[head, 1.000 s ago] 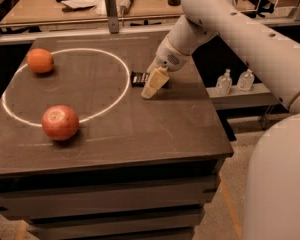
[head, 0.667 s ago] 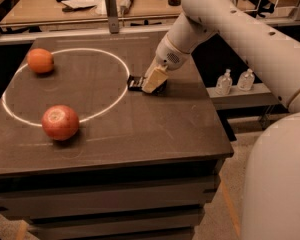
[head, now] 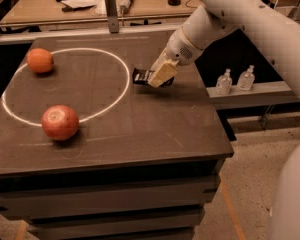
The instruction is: Move rxbar chocolate near apple
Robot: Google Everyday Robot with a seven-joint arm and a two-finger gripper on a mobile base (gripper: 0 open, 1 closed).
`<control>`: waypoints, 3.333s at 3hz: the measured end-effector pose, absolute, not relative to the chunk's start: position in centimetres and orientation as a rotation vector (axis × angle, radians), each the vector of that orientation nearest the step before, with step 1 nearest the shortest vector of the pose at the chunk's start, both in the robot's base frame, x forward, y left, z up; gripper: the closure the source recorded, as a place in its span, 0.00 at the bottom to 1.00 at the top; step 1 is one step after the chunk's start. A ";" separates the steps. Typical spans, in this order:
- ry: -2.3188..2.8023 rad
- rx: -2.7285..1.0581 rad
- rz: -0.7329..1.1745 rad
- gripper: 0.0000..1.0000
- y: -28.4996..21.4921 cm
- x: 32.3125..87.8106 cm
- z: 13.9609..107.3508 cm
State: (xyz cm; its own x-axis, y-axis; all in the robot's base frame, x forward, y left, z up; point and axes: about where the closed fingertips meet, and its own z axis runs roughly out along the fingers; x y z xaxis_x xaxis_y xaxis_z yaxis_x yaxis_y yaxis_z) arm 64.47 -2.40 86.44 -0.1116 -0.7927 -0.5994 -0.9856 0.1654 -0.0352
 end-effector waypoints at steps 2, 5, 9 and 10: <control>1.790 -1.703 0.555 1.00 -0.8 61.1 91.2; 1.674 -1.895 0.596 1.00 6.8 56.1 90.0; 1.672 -1.968 0.704 0.85 10.6 53.9 85.5; 1.670 -1.972 0.708 0.62 10.8 53.8 85.3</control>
Offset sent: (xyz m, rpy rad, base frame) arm -0.0608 0.0407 0.0612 0.0982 -0.1091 0.1614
